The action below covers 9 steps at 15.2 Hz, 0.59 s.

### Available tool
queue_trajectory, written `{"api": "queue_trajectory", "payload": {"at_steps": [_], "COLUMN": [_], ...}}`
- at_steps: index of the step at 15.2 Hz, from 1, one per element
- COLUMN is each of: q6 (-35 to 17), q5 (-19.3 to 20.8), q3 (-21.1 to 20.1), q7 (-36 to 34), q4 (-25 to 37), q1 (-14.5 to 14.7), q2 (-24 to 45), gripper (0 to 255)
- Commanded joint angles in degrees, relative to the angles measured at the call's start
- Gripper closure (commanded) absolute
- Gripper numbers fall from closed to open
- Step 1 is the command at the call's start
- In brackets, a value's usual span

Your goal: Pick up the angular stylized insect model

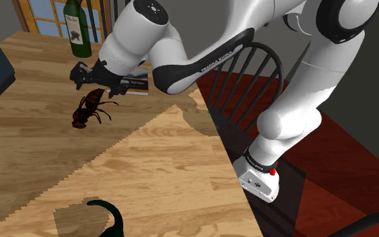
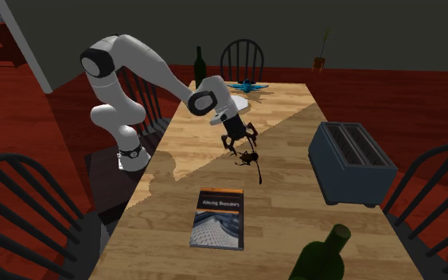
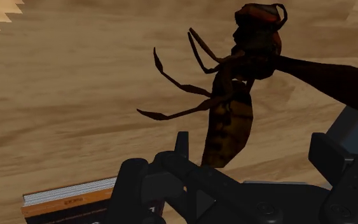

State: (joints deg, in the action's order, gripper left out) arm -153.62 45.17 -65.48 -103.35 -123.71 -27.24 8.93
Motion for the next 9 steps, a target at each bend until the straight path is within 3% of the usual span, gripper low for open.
{"api": "queue_trajectory", "payload": {"at_steps": [1, 4, 6, 7, 9], "q6": [-0.04, -0.47, -0.55, -0.54, -0.52], "q5": [4.15, 8.84, 9.71, 9.59, 9.56], "q3": [2.29, 4.99, 5.5, 5.43, 5.43], "q7": [-3.66, -7.32, -8.01, -7.9, -7.84], "q4": [0.3, 0.18, 0.17, 0.17, 0.21], "q1": [2.36, 4.89, 5.36, 5.28, 5.27], "q2": [1.92, 3.95, 4.32, 4.27, 4.3], "gripper": [0, 0, 0, 255, 255]}}
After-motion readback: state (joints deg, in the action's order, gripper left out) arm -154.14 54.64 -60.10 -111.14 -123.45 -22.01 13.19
